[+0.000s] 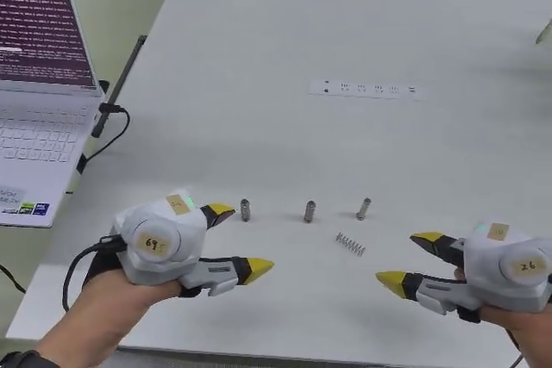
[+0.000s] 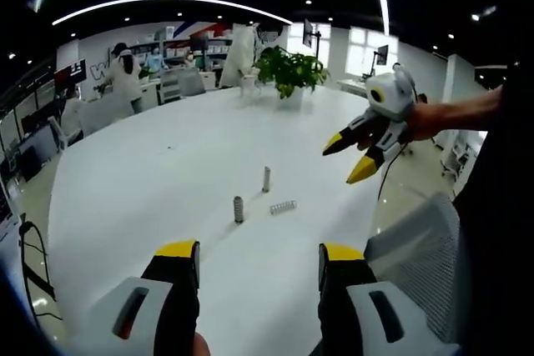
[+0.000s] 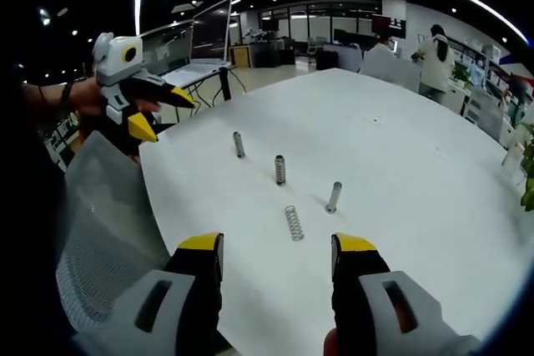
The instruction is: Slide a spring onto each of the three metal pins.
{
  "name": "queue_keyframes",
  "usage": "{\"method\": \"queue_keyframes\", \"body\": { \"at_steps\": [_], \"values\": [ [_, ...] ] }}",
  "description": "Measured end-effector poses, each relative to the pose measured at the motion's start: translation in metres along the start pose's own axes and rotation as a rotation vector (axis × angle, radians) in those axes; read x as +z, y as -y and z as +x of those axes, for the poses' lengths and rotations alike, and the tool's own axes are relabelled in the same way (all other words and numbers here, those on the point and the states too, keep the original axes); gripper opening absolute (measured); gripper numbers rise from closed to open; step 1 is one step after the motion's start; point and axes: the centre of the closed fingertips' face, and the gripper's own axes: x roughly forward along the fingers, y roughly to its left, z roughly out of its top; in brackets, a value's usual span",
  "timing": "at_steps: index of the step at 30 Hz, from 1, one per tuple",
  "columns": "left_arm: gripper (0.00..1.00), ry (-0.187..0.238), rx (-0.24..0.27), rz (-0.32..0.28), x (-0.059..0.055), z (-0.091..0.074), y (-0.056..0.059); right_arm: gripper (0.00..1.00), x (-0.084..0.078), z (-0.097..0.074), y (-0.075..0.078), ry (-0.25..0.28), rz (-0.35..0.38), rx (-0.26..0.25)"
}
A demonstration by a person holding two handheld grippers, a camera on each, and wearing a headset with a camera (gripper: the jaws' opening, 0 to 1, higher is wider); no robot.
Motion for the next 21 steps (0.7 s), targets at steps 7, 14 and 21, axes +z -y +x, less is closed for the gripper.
{"method": "queue_keyframes", "body": {
  "at_steps": [7,14,21],
  "values": [
    [0.52,-0.027,-0.064,0.076,0.007,0.021,0.013,0.51,-0.001,-0.002,-0.002,-0.006,-0.003,0.001],
    [0.52,-0.04,-0.114,0.121,0.014,0.037,0.019,0.51,-0.004,-0.005,-0.003,-0.011,-0.006,0.003],
    [0.5,-0.05,-0.154,0.159,0.021,0.054,0.024,0.51,-0.004,-0.01,0.0,-0.014,-0.007,-0.005]
  ]
}}
